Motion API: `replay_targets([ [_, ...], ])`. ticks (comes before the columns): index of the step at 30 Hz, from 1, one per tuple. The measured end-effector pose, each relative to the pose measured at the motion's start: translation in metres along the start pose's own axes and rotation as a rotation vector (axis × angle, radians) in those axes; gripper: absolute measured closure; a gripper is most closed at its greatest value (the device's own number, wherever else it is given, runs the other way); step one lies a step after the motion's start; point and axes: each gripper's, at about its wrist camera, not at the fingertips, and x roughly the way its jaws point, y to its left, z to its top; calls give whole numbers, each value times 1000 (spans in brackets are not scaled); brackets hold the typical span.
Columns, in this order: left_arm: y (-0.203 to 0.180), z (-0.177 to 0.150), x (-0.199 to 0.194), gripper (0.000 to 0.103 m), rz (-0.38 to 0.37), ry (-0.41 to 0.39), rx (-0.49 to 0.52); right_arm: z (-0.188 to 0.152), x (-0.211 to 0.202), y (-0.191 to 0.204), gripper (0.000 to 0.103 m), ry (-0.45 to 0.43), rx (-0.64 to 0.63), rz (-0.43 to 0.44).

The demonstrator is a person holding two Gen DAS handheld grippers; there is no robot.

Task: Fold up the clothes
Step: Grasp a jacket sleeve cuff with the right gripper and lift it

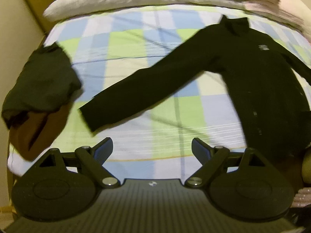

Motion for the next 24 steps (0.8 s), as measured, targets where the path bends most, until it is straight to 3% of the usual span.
replay_targets([
  [6,68,-12,12,17,59,9,34,27,23,85,13,-45,-215,79],
  [13,138,-22,42,17,21,-17,277,55,81,210,14,-69,-371,144],
  [15,157,-25,54,17,14,-25,338,60,105,249,33,-70,-439,186],
  [16,165,-26,60,17,17,-24,358,61,118,269,48,-62,-477,200],
  [20,189,-29,80,17,7,-42,371,59,174,338,50,-51,-650,200],
  [24,210,-34,100,17,-16,-53,341,45,229,385,49,-90,-916,121],
])
